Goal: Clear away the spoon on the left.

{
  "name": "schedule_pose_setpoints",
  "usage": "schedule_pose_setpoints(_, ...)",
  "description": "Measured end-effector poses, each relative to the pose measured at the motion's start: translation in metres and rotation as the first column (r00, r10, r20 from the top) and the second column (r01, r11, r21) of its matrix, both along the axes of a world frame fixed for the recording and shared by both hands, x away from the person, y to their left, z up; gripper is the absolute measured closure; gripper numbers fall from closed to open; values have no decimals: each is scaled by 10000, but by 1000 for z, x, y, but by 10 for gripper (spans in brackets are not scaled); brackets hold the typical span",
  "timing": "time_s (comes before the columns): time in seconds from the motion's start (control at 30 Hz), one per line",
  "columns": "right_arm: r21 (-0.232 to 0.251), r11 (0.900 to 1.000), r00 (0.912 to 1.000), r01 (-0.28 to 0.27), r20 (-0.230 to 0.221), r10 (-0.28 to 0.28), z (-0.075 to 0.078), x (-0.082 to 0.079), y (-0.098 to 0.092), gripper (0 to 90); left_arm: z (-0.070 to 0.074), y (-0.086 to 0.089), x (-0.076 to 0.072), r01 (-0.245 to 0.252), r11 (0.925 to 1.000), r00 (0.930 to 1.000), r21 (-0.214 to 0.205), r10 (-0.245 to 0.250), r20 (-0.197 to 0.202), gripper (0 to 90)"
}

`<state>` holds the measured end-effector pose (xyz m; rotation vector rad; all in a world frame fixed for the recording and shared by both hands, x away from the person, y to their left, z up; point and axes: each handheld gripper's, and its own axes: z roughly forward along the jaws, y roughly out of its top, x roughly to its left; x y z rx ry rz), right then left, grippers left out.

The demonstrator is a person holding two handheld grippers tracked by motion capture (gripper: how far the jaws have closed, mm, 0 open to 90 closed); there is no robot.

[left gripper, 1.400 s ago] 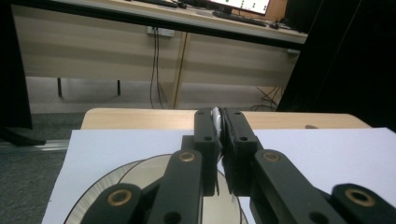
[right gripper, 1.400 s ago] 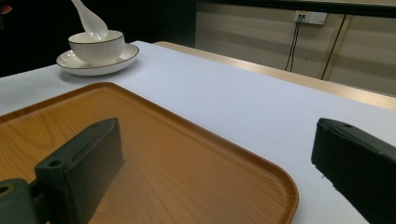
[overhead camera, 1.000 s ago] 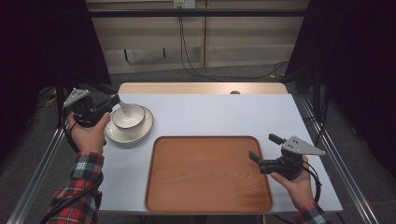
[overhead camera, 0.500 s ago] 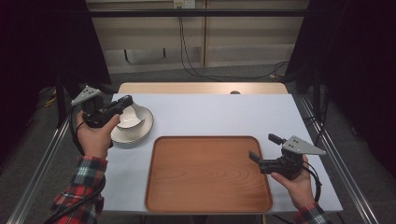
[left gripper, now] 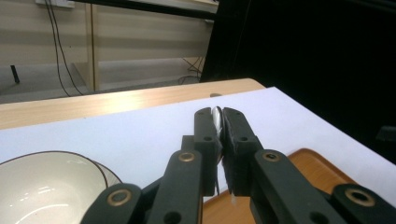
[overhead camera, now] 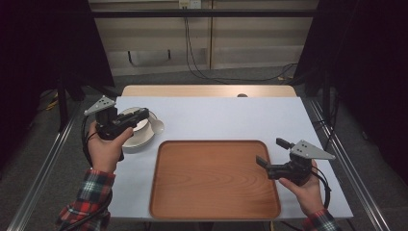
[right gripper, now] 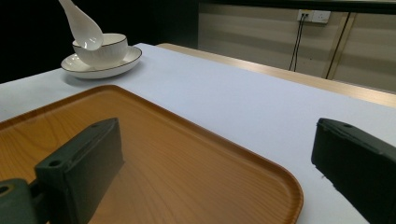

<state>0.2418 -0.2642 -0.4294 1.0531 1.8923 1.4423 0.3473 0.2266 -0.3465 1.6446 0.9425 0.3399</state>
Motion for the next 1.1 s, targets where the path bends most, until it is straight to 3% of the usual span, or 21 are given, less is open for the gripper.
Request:
schedule_pose_setpoints(0.1, 31, 10000, 10000, -12, -30, 12, 0, 0, 0, 16, -3, -2, -2, 279, 9995, 9996, -130, -280, -78, 851)
schedule_pose_setpoints(0.47, 49, 9999, 9999, -131, -36, 131, 0, 0, 1, 16, -16, -12, -15, 996, 9950, 9947, -8, -996, -261, 850)
schedule_pose_setpoints(0.67, -7, 9999, 9999, -156, -52, 156, 0, 0, 1, 16, -26, -16, -23, 1172, 9929, 9922, -222, -1180, -396, 850)
schedule_pose_setpoints(0.87, -33, 9999, 9998, -163, -77, 162, 0, -1, 1, 17, -33, -18, -32, 1332, 9910, 9893, -130, -1338, -583, 850)
schedule_pose_setpoints(1.1, -55, 9998, 9998, -204, -69, 203, 0, -1, 2, 17, -42, -21, -43, 1791, 9837, 9804, -149, -1797, -812, 849)
